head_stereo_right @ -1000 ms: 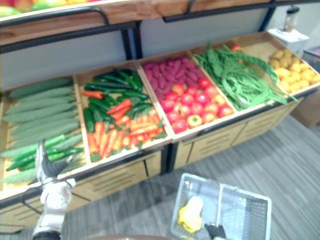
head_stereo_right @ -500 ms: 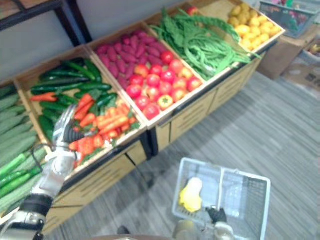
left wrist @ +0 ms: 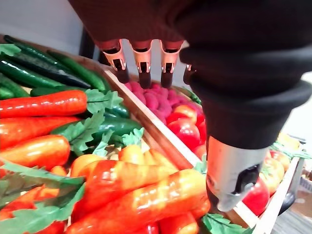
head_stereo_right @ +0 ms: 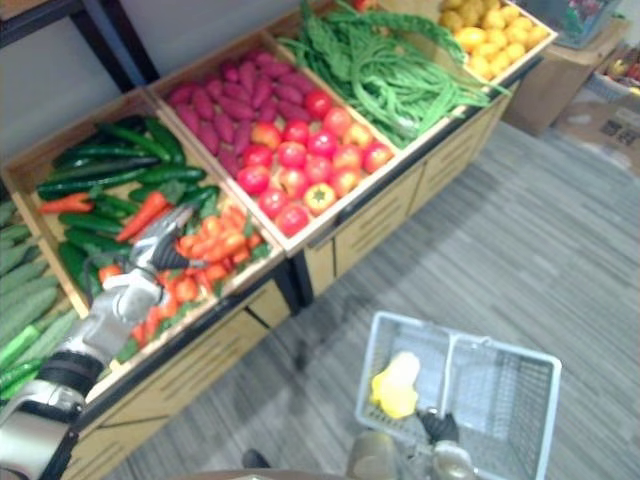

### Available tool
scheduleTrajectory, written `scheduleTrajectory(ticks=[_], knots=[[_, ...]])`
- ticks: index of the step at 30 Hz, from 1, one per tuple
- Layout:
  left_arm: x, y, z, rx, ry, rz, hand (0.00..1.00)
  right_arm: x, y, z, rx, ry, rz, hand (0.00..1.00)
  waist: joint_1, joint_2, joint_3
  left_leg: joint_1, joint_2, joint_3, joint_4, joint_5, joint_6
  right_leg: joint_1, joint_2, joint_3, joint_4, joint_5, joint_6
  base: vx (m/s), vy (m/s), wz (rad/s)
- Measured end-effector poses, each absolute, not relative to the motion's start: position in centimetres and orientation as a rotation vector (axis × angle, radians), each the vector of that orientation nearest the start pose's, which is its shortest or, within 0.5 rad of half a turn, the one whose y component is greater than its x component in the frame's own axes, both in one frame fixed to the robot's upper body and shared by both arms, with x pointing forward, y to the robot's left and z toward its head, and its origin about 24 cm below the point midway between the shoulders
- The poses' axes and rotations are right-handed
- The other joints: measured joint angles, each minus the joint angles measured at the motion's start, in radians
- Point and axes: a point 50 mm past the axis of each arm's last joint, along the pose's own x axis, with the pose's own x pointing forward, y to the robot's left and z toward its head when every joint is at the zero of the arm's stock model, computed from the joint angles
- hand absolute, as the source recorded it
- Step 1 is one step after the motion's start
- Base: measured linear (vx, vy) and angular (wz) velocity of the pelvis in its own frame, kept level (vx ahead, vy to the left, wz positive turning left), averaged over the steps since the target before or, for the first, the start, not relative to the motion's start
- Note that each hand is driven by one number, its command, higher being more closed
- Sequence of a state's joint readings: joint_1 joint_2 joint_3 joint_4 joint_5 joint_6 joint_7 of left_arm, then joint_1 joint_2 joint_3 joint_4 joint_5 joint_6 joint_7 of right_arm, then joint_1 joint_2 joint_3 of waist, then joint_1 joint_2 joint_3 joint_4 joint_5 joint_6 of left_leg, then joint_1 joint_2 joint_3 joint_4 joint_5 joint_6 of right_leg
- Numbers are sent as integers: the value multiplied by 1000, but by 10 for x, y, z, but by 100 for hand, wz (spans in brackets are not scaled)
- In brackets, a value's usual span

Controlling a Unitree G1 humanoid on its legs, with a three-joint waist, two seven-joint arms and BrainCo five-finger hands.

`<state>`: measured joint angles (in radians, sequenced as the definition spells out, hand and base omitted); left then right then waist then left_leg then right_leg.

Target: Pick vegetable in the basket

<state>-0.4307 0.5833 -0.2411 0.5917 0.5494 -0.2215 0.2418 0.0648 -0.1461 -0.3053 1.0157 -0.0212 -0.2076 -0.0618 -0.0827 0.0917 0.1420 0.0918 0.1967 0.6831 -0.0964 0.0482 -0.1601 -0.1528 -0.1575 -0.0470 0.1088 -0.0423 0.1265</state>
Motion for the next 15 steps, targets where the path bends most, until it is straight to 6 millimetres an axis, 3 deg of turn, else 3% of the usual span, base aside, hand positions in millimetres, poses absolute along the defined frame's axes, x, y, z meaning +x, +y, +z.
scheduleTrajectory(ticks=[8, 15], knots=[[334, 238, 72, 1180, -101, -30, 0, 119, -257, -133, -76, 826, -409, 100, -3, 21, 19, -2, 2, -3, 0, -2, -2, -6, 1, 0, 10, -1, 0, -38, -6, 1], [342, 241, 78, 1179, -85, 0, 0, 126, -257, -130, -74, 799, -409, 100, -10, 19, 31, -56, 4, -6, -1, -2, -3, -73, 3, 8, 34, -1, 1, -60, -14, 0]])
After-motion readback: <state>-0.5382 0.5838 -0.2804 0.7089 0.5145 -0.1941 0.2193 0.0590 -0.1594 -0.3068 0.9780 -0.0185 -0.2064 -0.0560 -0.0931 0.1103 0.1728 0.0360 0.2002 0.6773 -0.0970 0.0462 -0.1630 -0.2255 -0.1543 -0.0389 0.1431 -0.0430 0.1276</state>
